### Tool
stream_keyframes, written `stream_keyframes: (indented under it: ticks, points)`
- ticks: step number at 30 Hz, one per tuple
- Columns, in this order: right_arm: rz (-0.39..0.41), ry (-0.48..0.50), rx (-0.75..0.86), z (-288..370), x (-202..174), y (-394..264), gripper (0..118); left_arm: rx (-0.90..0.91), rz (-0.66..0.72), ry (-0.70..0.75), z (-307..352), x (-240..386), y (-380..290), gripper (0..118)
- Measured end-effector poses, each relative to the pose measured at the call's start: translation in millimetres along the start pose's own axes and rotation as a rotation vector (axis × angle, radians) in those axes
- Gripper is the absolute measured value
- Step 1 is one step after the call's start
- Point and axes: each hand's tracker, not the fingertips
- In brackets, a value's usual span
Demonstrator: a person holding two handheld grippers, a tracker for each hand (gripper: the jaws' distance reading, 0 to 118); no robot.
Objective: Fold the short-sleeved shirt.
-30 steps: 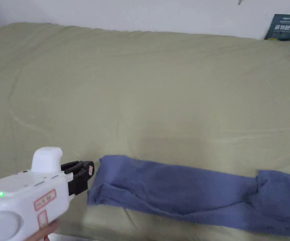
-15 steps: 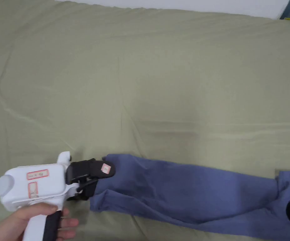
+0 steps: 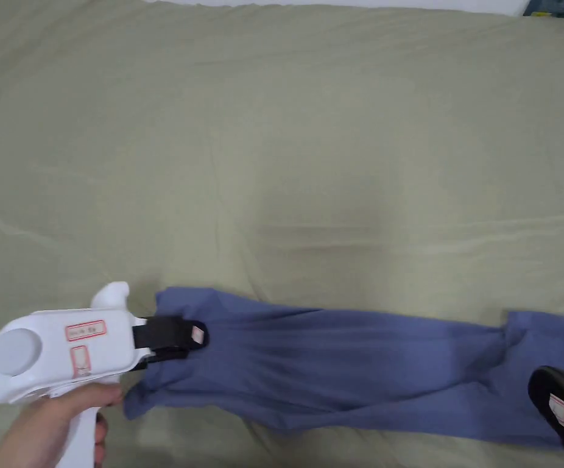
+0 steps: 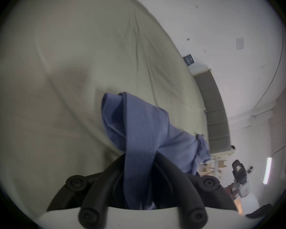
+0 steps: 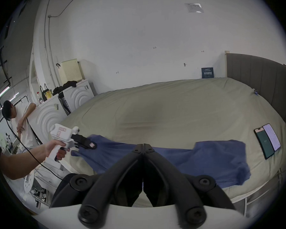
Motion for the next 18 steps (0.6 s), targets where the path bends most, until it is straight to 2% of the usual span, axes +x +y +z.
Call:
stream_keyframes:
  ticks: [2,5,7,9,13,15,17,18]
  points:
    - [-0.006,-0.006,0.008,6.3,3.8,-3.0,0,0.092,-0.101,0.237,28.2,9.2,11.0,5]
    - [-0.005,-0.010,0.012,12.7,8.5,-8.4,0,0.149,-0.104,0.342,46.3,21.0,14.0,5]
    - [-0.011,-0.001,0.011,15.4,10.6,-12.9,0,0.125,-0.127,0.321,44.0,40.5,7.0,5]
    - [-0.022,-0.002,0.020,18.4,12.4,-15.9,0,0.134,-0.208,0.346,44.7,77.5,-6.6,5]
    - [-0.062,0.006,0.068,31.5,17.7,-22.5,0,0.153,-0.154,0.043,25.7,148.2,-39.3,6]
    - [-0.064,0.001,0.071,35.3,21.8,-28.0,0,0.111,-0.133,-0.043,-7.1,167.0,-50.9,6]
    - [-0.074,-0.009,0.073,41.1,25.9,-30.7,0,0.063,-0.169,0.014,-53.5,181.2,-57.9,6]
    - [-0.086,-0.009,0.079,45.3,28.4,-31.9,0,-0.011,-0.123,0.063,-79.9,185.7,-65.2,6]
